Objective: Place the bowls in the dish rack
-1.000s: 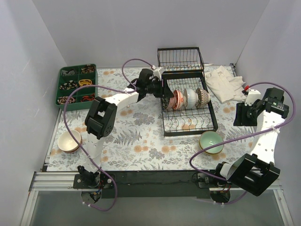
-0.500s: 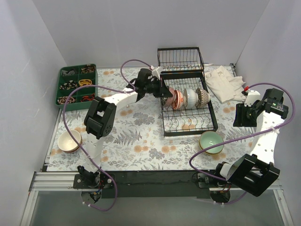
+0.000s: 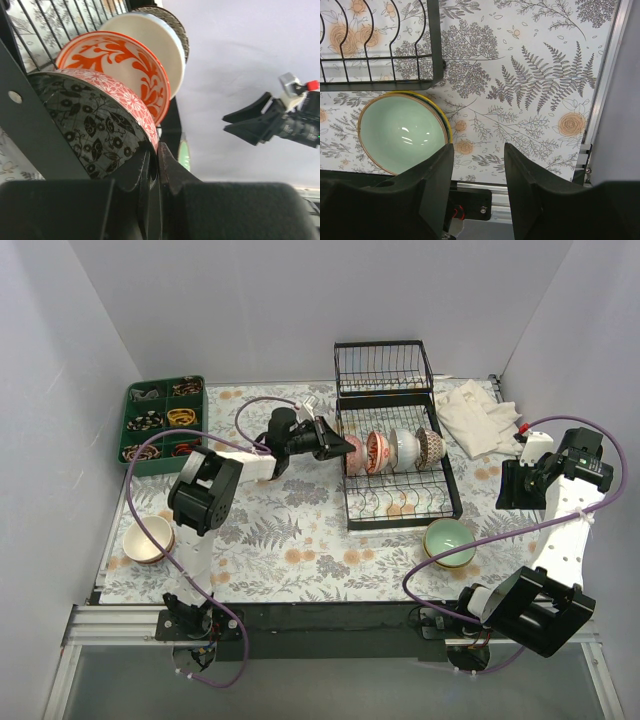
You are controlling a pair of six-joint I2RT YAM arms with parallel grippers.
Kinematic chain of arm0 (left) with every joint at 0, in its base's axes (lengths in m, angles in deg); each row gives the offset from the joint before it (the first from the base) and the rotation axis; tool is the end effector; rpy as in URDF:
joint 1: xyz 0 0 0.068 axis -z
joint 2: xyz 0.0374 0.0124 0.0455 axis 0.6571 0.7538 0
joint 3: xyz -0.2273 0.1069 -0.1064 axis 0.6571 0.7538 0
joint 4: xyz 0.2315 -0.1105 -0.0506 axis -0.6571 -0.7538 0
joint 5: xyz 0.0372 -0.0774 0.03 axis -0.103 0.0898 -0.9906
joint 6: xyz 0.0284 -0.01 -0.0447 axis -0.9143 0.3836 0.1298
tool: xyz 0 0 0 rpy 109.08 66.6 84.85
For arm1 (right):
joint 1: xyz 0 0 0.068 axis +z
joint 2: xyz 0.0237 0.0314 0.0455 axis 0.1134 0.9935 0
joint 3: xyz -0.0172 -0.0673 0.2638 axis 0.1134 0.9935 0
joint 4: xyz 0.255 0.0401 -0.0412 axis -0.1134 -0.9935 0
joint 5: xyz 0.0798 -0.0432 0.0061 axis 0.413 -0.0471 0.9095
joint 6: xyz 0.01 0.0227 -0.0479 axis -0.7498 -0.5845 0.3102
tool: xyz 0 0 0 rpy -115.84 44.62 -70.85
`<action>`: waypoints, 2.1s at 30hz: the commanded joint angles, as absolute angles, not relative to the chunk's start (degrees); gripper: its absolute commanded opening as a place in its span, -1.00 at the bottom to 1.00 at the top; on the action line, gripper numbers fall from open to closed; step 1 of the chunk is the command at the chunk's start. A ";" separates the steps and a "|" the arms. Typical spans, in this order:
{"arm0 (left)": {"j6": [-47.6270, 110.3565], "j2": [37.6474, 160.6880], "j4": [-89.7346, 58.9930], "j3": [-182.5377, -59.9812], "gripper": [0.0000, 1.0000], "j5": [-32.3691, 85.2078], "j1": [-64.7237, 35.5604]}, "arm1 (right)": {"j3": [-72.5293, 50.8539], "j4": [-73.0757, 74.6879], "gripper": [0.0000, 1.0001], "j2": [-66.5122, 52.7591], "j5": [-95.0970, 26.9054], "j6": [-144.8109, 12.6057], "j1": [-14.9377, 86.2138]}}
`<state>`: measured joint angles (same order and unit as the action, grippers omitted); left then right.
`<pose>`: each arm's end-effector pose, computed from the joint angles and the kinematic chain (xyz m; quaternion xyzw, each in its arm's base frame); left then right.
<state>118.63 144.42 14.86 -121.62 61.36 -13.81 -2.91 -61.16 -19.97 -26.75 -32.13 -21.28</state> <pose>0.3969 -0.2319 0.1710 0.2535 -0.7314 0.6331 0.0076 0.1952 -0.0925 0.3205 -0.0253 0.9639 0.0051 0.2650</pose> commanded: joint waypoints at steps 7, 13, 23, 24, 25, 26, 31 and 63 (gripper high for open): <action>129.03 145.31 23.23 -121.68 -1.00 67.38 -14.10 | -4.20 -60.30 0.07 -19.14 -27.15 -32.48 -21.53; 128.77 146.11 20.06 -122.30 -0.78 67.82 -14.80 | -4.02 -60.21 0.07 -19.05 -27.32 -32.48 -21.53; 122.10 142.95 11.37 -123.88 -0.35 65.27 -15.77 | -3.50 -59.95 0.08 -19.14 -27.24 -32.48 -21.53; 121.57 142.68 10.92 -123.97 -0.35 65.09 -15.94 | -3.23 -59.95 0.08 -19.23 -27.15 -32.48 -21.53; 120.87 142.50 10.39 -124.23 -0.33 64.92 -16.03 | -3.14 -59.95 0.08 -19.31 -27.23 -32.48 -21.53; 120.69 142.41 10.13 -124.24 -0.32 64.57 -16.03 | -3.06 -59.77 0.08 -19.31 -27.06 -32.48 -21.53; 119.54 142.59 11.09 -124.85 -0.28 64.56 -15.77 | -2.35 -59.60 0.08 -19.58 -27.15 -32.48 -21.53; 44.48 141.71 -18.80 -137.68 -0.18 59.83 -4.70 | -1.74 -59.51 0.08 -19.67 -27.15 -32.04 -21.53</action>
<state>47.38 143.26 -18.84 -138.04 64.05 -5.16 -1.83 -60.16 -19.10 -27.48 -32.13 -21.28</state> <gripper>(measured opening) 0.416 0.538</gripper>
